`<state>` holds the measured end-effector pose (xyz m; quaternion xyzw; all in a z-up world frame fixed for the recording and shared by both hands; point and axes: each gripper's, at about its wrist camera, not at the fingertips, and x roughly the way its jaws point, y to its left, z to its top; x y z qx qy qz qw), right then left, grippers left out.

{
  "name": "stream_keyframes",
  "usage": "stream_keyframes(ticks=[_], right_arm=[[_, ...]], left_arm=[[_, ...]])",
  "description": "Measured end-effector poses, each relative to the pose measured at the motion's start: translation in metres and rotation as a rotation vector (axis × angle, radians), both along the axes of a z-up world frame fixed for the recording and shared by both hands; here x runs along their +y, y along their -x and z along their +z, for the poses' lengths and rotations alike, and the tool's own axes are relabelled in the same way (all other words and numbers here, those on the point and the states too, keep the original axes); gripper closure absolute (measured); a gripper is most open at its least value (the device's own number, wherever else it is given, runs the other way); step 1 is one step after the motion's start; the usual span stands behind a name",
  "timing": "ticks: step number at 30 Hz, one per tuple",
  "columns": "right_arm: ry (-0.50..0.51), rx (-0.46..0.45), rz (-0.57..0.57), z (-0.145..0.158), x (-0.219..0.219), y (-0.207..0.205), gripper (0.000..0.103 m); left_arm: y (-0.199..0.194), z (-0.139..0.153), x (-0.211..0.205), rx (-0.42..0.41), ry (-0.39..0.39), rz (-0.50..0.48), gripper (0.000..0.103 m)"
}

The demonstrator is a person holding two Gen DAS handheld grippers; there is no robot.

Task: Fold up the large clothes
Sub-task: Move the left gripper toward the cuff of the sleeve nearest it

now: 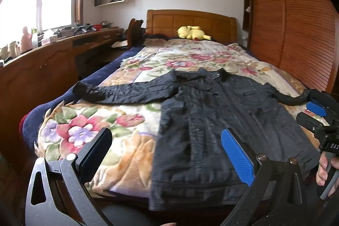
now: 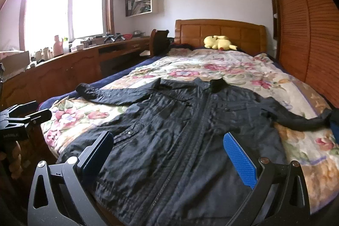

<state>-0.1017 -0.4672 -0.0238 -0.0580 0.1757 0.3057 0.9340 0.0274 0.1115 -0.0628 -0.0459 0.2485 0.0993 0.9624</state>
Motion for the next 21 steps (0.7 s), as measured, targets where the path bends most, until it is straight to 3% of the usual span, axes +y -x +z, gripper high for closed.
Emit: stream_keyframes(ticks=[10, 21], right_arm=[[0.085, 0.045, 0.042, -0.027, 0.038, -0.052, 0.000], [0.101, 0.082, 0.100, -0.024, 0.076, -0.104, 0.000]], left_arm=[[-0.025, -0.037, 0.046, 0.059, 0.008, 0.071, 0.000], [-0.057, -0.053, 0.102, 0.081, 0.022, 0.171, 0.000]])
